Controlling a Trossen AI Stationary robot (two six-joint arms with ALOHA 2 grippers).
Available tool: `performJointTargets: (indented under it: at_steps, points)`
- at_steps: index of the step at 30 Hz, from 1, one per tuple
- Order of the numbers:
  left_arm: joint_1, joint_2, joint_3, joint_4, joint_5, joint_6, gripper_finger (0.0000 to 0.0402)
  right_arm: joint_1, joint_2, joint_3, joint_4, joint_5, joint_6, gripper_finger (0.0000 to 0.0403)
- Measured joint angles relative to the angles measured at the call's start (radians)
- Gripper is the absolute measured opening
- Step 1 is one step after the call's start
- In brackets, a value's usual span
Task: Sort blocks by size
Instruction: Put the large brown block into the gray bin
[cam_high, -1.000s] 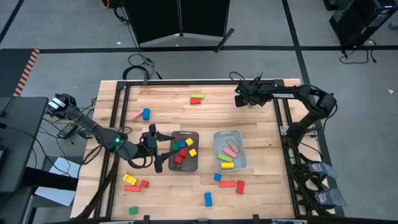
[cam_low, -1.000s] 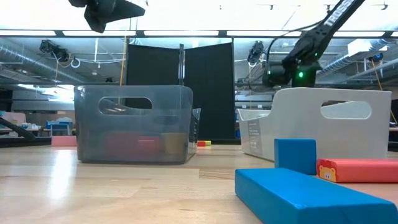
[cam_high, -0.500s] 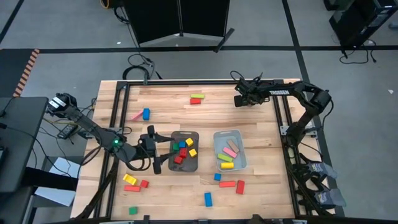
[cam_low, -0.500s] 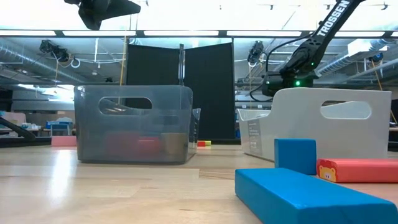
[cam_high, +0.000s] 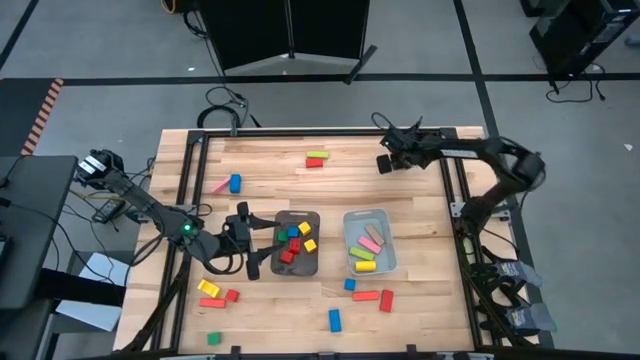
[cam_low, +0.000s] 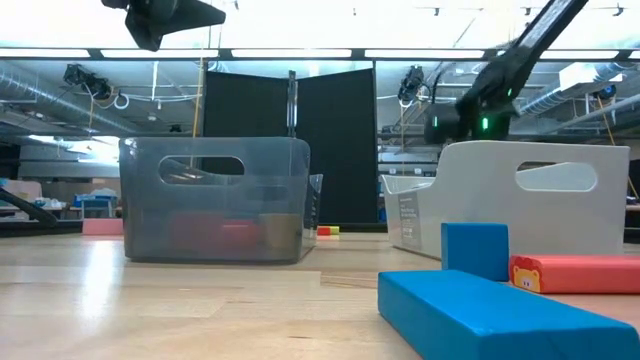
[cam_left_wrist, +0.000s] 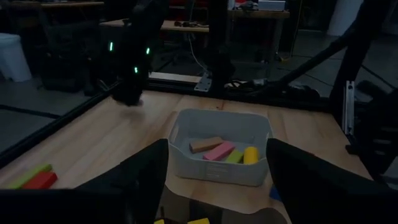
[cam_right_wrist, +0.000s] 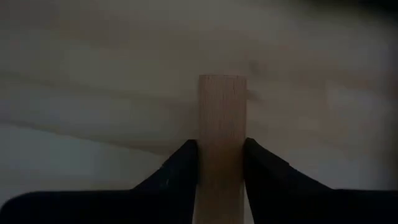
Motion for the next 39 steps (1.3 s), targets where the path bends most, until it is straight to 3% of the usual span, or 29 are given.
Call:
performJointTargets:
  at_steps: [6, 9, 16, 20, 27, 33, 39]
  points:
    - [0.003, 0.007, 0.000, -0.013, -0.004, -0.019, 0.0278, 0.116, -0.276, 0.005, 0.078, -0.078, -0.092, 0.0110]
    - [0.014, 0.010, 0.000, -0.008, -0.005, -0.019, 0.0278, 0.203, -0.401, 0.007, 0.171, -0.236, -0.185, 0.0110]
    - [0.038, 0.020, 0.001, -0.011, -0.006, -0.018, 0.0278, 0.451, -0.574, 0.007, 0.470, -0.720, -0.430, 0.0110]
    - [0.040, 0.020, 0.001, -0.008, -0.006, -0.018, 0.0278, 0.558, -0.613, 0.007, 0.571, -0.829, -0.495, 0.0110]
    - [0.040, 0.020, 0.001, -0.009, -0.006, -0.036, 0.0278, 0.651, -0.599, 0.009, 0.510, -0.749, -0.417, 0.0110]
    - [0.041, 0.020, 0.001, -0.008, -0.006, -0.053, 0.0278, 0.776, -0.483, 0.008, 0.231, -0.518, -0.312, 0.0110]
    - [0.049, 0.020, 0.001, -0.002, -0.018, -0.075, 0.0278, 0.888, -0.351, 0.008, 0.148, -0.321, -0.201, 0.0119]
